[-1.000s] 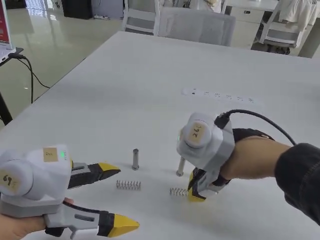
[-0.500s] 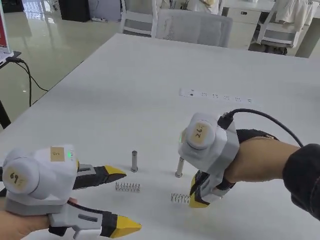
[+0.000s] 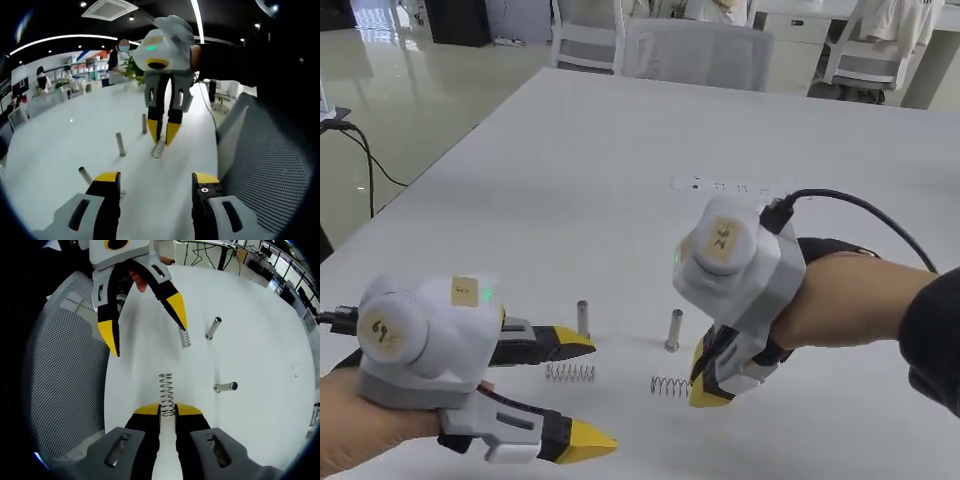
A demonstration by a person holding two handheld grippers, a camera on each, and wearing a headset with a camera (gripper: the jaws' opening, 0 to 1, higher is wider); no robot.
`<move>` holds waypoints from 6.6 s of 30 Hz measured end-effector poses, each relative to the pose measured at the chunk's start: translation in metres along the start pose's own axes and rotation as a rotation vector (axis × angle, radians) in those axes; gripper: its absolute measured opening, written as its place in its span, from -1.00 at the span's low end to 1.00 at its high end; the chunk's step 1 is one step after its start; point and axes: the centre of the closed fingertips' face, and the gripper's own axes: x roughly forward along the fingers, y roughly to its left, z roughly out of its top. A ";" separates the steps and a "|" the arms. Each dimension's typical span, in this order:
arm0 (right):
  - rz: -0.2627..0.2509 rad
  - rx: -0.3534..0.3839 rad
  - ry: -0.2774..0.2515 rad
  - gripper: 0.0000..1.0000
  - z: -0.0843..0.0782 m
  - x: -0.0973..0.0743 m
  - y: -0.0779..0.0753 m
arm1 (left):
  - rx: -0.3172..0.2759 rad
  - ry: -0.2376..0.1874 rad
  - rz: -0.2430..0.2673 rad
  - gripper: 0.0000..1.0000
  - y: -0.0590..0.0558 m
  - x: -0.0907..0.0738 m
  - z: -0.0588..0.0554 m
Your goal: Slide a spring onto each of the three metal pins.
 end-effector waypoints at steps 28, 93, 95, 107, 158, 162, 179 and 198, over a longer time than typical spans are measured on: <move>-0.016 -0.055 -0.032 -0.84 0.020 -0.014 0.012 | 0.110 0.039 -0.086 -0.46 -0.011 0.024 0.024; -0.027 -0.107 -0.141 -0.77 0.058 -0.029 0.026 | 0.139 0.072 -0.095 -0.96 -0.015 0.032 0.008; -0.026 -0.103 -0.147 -0.77 0.058 -0.028 0.025 | 0.138 0.070 -0.095 -0.96 -0.015 0.032 0.009; -0.015 -0.082 -0.162 -0.82 0.057 -0.022 0.025 | 0.130 0.034 -0.094 -0.96 -0.014 0.031 0.016; -0.056 -0.028 -0.136 -0.83 0.041 -0.035 0.001 | -0.026 -0.028 0.042 -0.43 0.015 -0.008 0.001; -0.066 -0.027 -0.128 -0.83 0.039 -0.037 -0.002 | -0.039 -0.030 0.060 -0.38 0.016 -0.013 -0.003; -0.142 -0.019 -0.072 -0.83 0.024 -0.053 -0.040 | -0.112 -0.068 0.146 -0.08 0.022 -0.033 -0.013; -0.165 -0.070 0.039 -0.83 0.024 -0.040 -0.075 | -0.133 -0.071 0.151 0.07 0.013 -0.028 -0.014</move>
